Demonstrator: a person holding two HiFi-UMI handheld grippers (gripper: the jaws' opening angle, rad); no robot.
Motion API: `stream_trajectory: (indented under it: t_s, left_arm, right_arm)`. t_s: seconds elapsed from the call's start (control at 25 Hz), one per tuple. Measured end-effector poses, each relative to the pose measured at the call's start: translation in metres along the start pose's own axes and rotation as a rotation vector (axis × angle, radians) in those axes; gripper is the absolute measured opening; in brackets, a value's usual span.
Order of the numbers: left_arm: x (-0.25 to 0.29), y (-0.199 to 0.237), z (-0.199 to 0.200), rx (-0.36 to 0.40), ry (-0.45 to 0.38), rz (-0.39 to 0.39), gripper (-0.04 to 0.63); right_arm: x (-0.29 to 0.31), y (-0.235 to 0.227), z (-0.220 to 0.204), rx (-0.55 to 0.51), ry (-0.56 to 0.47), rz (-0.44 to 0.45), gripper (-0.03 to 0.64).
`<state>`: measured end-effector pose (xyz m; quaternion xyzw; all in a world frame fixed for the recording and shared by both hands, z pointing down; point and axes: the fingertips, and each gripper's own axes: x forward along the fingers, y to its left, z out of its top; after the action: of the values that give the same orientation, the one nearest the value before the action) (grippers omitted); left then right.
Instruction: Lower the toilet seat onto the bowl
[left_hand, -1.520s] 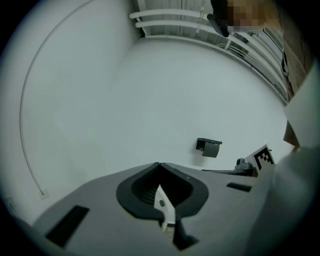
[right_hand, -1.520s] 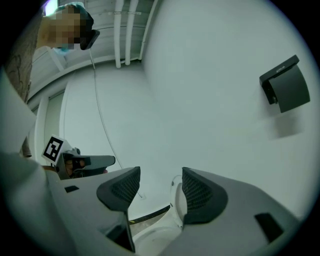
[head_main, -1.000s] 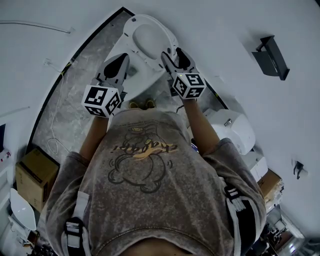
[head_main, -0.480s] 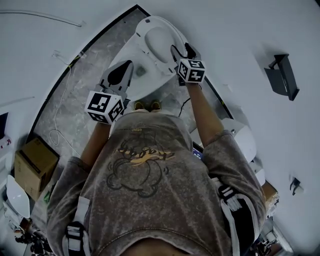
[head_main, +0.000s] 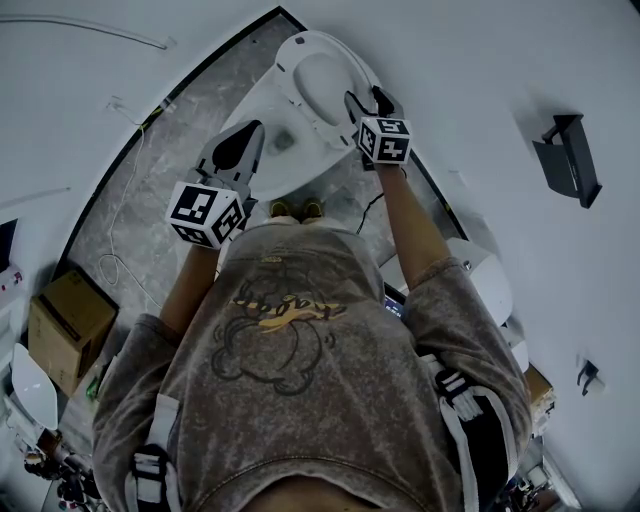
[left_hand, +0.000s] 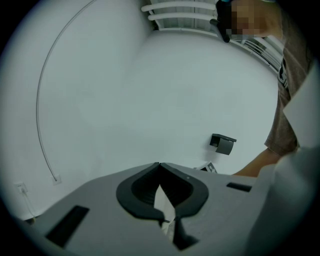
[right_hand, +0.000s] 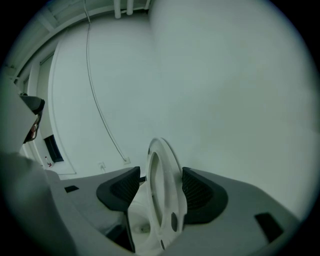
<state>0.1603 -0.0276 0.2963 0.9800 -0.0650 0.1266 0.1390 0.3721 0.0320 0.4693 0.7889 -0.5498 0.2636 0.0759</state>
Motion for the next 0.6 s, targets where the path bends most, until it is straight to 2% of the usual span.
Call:
stream_trajectory:
  t_s: [0.36, 0.44, 0.52, 0.6]
  left_arm:
    - [-0.004, -0.002, -0.003, -0.031, -0.007, 0.001, 0.009]
    - [-0.006, -0.002, -0.004, -0.036, -0.009, 0.002, 0.009]
    - [-0.009, -0.002, -0.004, -0.040, -0.013, 0.006, 0.009]
    - [-0.013, 0.000, -0.004, -0.045, -0.017, 0.015, 0.009]
  right_arm:
    - [-0.004, 0.008, -0.009, 0.014, 0.020, 0.031, 0.251]
    - [-0.004, 0.015, -0.015, -0.002, 0.041, 0.059, 0.207]
    - [-0.006, 0.020, -0.017, -0.016, 0.044, 0.068, 0.128]
    - [-0.009, 0.028, -0.018, -0.018, 0.045, 0.090, 0.095]
